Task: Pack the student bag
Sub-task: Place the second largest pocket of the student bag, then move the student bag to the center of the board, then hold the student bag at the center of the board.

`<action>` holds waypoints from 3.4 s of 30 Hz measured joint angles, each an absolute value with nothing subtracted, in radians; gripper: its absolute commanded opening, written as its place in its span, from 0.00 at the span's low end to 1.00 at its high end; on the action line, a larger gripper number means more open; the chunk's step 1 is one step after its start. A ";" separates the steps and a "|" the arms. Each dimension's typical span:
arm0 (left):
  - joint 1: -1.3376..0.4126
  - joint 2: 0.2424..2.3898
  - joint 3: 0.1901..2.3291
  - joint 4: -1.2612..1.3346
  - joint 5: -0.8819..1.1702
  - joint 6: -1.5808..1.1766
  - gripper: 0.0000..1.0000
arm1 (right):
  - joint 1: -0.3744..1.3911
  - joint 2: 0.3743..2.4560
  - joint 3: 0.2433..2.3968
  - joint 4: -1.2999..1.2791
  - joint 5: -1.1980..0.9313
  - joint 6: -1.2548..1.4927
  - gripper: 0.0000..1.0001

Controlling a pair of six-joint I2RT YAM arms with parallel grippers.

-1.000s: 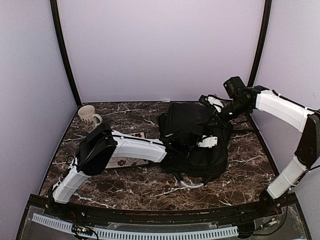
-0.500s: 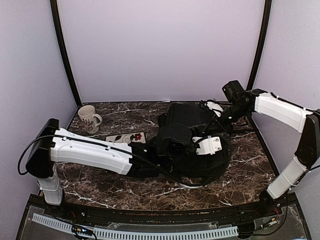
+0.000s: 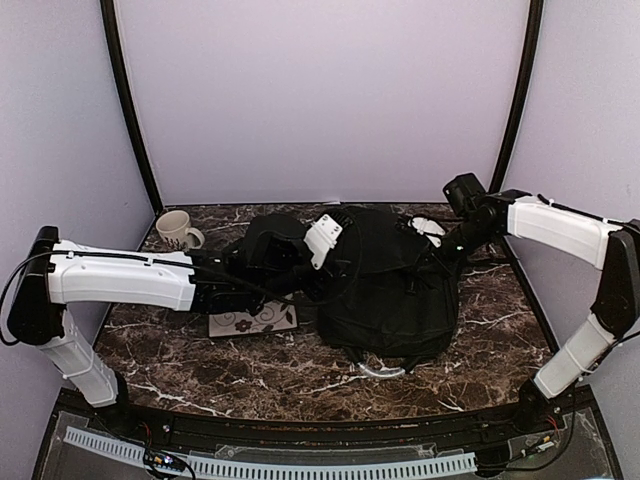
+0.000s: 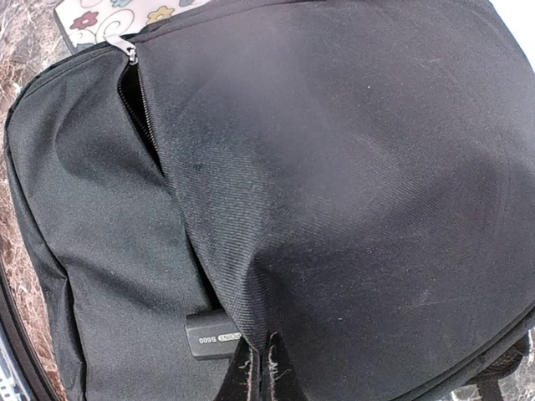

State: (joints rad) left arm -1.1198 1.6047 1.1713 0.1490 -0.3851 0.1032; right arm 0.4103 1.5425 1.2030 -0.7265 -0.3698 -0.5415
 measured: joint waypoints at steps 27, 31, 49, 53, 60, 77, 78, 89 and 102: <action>-0.944 1.619 1.050 0.101 -0.043 -0.523 0.61 | 0.532 1.481 1.093 -0.679 -0.022 -0.695 0.56; -0.938 1.624 1.050 0.118 -0.007 -0.551 0.60 | 0.537 1.549 1.122 -0.649 0.026 -0.669 0.55; -0.923 1.671 0.974 0.219 0.054 -0.637 0.56 | 0.587 1.600 1.066 -0.299 0.201 -0.394 0.57; -0.923 1.671 0.969 0.235 0.057 -0.644 0.56 | 0.587 1.601 1.070 -0.300 0.165 -0.371 0.56; -0.919 1.670 0.952 0.238 0.059 -0.656 0.55 | 0.587 1.619 1.100 -0.302 0.126 -0.363 0.56; -0.906 1.651 0.907 0.259 0.060 -0.663 0.54 | 0.596 1.682 1.178 -0.321 0.099 -0.407 0.58; -0.905 1.647 0.907 0.260 0.060 -0.663 0.54 | 0.598 1.682 1.197 -0.360 0.070 -0.418 0.58; -0.889 1.621 0.905 0.260 0.062 -0.662 0.54 | 0.603 1.626 1.308 -0.564 -0.040 -0.498 0.67; -0.880 1.620 0.900 0.259 0.062 -0.663 0.54 | 0.641 1.788 1.421 -0.592 0.054 -0.620 0.60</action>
